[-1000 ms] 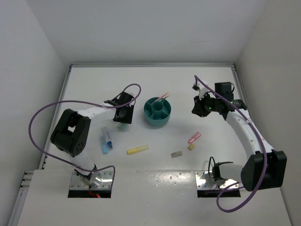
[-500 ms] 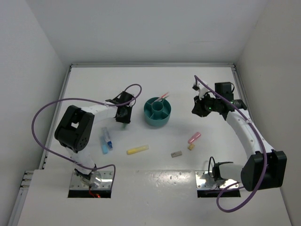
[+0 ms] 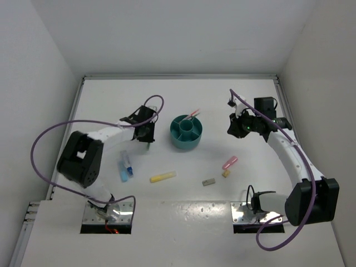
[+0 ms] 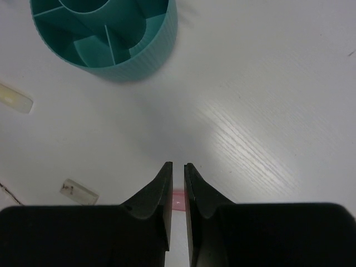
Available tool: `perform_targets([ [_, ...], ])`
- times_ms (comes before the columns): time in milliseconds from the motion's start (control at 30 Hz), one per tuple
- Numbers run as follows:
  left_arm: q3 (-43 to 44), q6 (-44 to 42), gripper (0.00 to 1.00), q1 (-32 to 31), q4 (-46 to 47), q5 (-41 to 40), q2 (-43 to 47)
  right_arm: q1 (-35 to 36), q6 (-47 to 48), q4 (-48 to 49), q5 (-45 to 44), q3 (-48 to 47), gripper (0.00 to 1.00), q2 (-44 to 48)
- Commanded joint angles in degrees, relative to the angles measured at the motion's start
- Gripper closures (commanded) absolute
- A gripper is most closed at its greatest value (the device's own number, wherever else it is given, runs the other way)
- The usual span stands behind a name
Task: Sort the stationery into containers
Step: Grab a piece of stationery with the left arm, then place the stationery into the container
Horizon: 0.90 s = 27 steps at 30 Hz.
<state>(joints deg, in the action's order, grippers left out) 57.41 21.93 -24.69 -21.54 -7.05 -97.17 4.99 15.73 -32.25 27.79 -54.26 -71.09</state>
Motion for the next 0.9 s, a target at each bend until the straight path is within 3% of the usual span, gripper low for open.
perform_targets([
  [0,-1.5,2.93,1.0,0.52,7.19,8.26,15.02,0.02,0.97,1.05,0.6,-2.43,0.86,1.22],
  [167,-10.62,7.42,1.0,0.52,30.29,14.86,28.16,0.02,0.97,1.05,0.6,-2.43,0.91,1.22],
  [200,-12.48,7.42,1.0,0.52,34.42,15.74,29.21,0.02,0.97,1.05,0.6,-2.43,0.91,1.22],
  [233,-14.67,7.42,1.0,0.52,44.38,17.14,30.01,0.02,0.97,1.05,0.6,-2.43,0.91,1.22],
  [367,-20.05,8.03,1.0,-0.63,57.98,19.61,27.4,0.02,0.97,1.05,0.6,-2.43,0.91,1.22],
  [467,-18.57,9.26,1.0,-0.63,61.87,23.65,22.47,0.02,0.97,1.05,0.6,-2.43,0.91,1.22],
  [867,-15.22,9.36,1.0,-3.43,65.3,20.85,12.45,0.02,0.97,1.05,0.6,-2.43,0.91,1.22],
])
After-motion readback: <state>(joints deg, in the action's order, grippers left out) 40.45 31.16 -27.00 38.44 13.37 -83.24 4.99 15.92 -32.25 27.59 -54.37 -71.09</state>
